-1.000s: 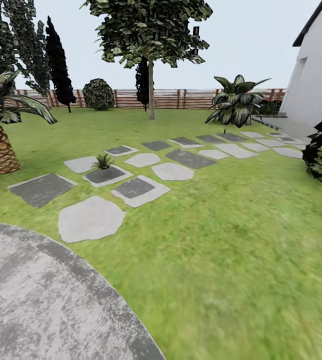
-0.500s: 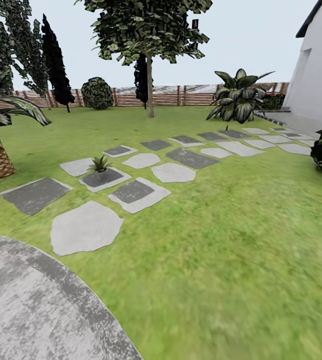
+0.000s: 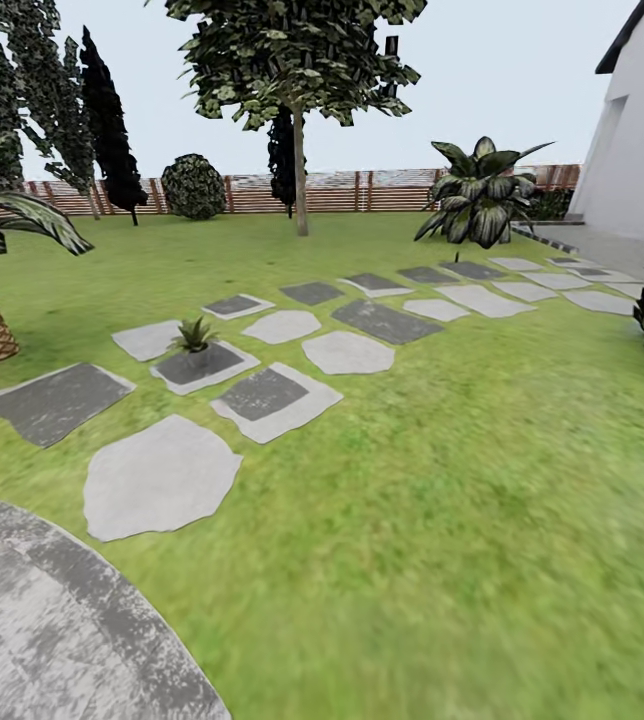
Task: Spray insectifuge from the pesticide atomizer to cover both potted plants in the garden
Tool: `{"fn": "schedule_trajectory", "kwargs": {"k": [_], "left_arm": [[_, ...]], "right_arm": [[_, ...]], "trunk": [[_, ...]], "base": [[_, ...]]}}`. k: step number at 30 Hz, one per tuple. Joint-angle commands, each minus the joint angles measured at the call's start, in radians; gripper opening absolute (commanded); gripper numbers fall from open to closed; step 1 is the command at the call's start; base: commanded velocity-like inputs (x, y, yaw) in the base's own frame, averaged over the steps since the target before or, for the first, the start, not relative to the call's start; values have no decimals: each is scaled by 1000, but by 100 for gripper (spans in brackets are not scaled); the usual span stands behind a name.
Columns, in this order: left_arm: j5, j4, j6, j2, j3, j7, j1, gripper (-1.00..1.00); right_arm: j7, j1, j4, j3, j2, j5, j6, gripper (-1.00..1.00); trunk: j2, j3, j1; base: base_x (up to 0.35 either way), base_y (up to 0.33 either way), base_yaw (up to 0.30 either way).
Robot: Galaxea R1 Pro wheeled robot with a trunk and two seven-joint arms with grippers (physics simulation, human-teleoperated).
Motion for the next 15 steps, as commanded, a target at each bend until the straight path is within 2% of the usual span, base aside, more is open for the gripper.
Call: {"fn": "schedule_trajectory", "kwargs": {"k": [1,15], "left_arm": [[0,1,-3,0,0,1,-1,100],[0,2,-3,0,0,1,-1,100]], "right_arm": [[0,0,0,0,0,0,-3,100],[0,0,4,2,0,1,-3,100]], "trunk": [[0,-1,0],[0,-1,0]], "base": [[340,0,0],[340,0,0]]}}
